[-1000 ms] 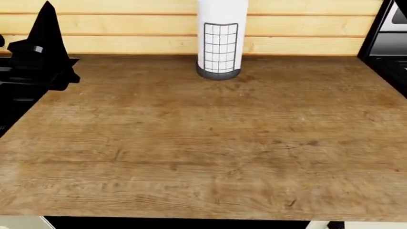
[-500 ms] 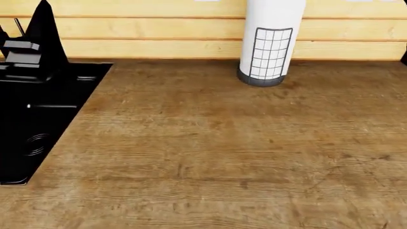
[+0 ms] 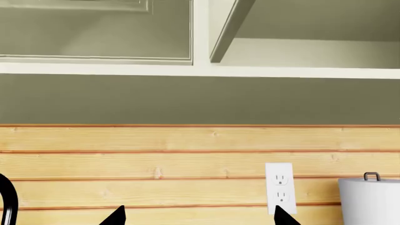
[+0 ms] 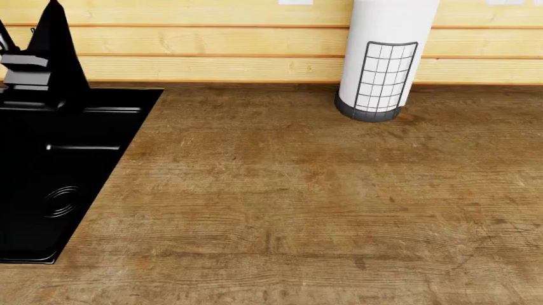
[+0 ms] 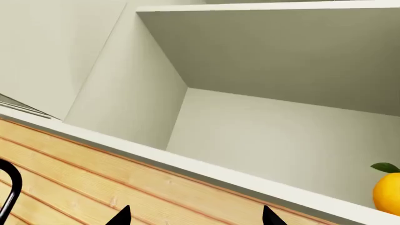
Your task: Pick the orange, celery from the counter and place them in the cabinet. Then close the cabinet.
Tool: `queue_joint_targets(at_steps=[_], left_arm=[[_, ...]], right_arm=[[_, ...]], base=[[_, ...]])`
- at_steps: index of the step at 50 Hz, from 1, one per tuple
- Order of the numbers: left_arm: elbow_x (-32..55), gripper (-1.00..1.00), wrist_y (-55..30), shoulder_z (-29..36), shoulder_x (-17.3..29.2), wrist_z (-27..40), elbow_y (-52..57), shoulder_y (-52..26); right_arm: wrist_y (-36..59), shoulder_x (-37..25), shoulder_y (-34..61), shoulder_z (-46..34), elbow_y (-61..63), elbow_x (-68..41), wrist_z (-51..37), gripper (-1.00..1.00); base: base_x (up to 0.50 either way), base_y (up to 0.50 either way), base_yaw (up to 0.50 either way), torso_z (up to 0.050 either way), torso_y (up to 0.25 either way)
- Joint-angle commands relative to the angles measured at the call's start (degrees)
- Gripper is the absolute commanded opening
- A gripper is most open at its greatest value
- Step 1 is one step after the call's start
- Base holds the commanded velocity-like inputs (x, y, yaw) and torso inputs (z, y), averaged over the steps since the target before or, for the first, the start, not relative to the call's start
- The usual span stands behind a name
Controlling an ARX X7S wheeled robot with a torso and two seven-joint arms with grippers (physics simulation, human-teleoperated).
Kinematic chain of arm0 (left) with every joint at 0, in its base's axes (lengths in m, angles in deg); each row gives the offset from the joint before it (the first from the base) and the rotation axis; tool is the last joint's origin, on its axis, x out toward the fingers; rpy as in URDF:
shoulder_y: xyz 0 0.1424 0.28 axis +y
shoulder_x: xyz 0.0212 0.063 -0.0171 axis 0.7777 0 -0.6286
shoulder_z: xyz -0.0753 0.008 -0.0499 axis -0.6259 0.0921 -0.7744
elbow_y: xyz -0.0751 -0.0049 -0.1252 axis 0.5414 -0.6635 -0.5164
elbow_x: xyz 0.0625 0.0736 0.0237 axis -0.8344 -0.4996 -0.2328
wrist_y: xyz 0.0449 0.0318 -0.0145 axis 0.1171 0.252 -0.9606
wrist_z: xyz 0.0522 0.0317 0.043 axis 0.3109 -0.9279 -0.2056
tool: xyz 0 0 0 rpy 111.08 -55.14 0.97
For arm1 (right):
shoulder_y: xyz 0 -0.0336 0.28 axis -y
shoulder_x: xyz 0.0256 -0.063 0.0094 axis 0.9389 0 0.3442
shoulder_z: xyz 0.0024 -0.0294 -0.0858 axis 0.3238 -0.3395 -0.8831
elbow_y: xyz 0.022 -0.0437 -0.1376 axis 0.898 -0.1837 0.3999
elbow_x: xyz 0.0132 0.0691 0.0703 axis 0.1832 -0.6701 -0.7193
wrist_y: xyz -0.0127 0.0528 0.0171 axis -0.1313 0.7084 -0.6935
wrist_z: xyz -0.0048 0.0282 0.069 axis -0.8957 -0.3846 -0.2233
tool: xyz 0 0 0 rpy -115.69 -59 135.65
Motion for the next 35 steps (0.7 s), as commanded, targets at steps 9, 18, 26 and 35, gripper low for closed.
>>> queue_joint_targets(at_steps=[9,18,26,35], left_arm=[[6.68,1.0,2.77,-9.56,1.03,3.12,5.7,4.42],[13.32,1.0,4.33,-18.26,3.01,9.26,7.33,4.57],[16.61,1.0,5.36,-21.75,4.1,12.6,7.05,3.79],[19.33,1.0,6.42,-21.2,6.46,15.53,5.67,-1.56]], right_arm=[[-0.03,-1.14,0.25,1.15,0.45,-1.06,0.02,1.0],[0.03,-1.69,0.51,1.74,0.54,-1.5,-0.17,1.0],[0.0,-1.87,0.64,2.13,0.5,-1.59,-0.35,1.0],[-0.03,-1.95,0.57,2.42,0.59,-1.77,-0.4,1.0]], base=[[0.0,0.0,0.0,0.0,0.0],[0.0,0.0,0.0,0.0,0.0],[0.0,0.0,0.0,0.0,0.0],[0.0,0.0,0.0,0.0,0.0]])
